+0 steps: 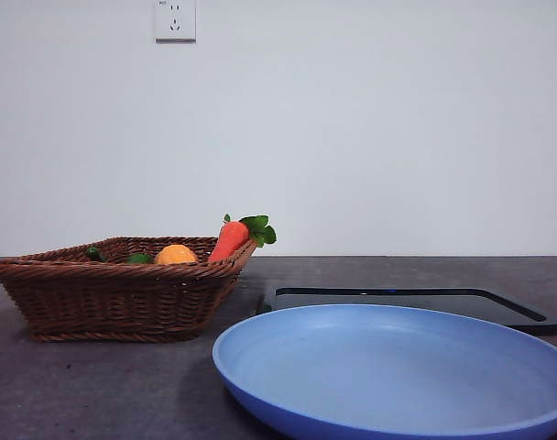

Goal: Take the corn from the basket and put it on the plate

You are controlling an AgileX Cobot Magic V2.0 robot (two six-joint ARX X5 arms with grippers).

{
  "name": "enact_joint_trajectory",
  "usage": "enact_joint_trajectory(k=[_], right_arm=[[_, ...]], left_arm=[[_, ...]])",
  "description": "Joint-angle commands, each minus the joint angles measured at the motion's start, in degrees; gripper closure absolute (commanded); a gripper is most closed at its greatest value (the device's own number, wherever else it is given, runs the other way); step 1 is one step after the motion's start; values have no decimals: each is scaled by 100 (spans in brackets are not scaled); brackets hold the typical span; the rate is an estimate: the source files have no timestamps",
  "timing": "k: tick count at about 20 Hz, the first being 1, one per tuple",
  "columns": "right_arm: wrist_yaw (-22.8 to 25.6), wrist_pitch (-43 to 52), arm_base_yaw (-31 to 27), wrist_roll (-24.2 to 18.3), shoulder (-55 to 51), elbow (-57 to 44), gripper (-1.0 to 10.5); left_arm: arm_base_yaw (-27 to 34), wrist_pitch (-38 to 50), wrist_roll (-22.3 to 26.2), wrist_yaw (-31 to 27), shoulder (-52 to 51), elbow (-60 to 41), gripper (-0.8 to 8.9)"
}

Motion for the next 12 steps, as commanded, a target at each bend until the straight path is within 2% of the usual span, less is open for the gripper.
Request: enact_joint_trajectory(k=[1, 5, 10, 12], right_arm=[[-35, 177, 7, 739, -17, -35, 945], [11, 177, 4, 1755, -17, -35, 945], [-52, 155, 4, 2557, -17, -20, 945], [-214, 190, 4, 2796, -17, 26, 945]], left_arm=[[11, -79, -452, 22, -11, -133, 807], [11, -76, -855, 22, -11, -133, 807], [11, -79, -1576, 81, -11, -116, 807], [11, -79, -1799, 221, -11, -66, 807]])
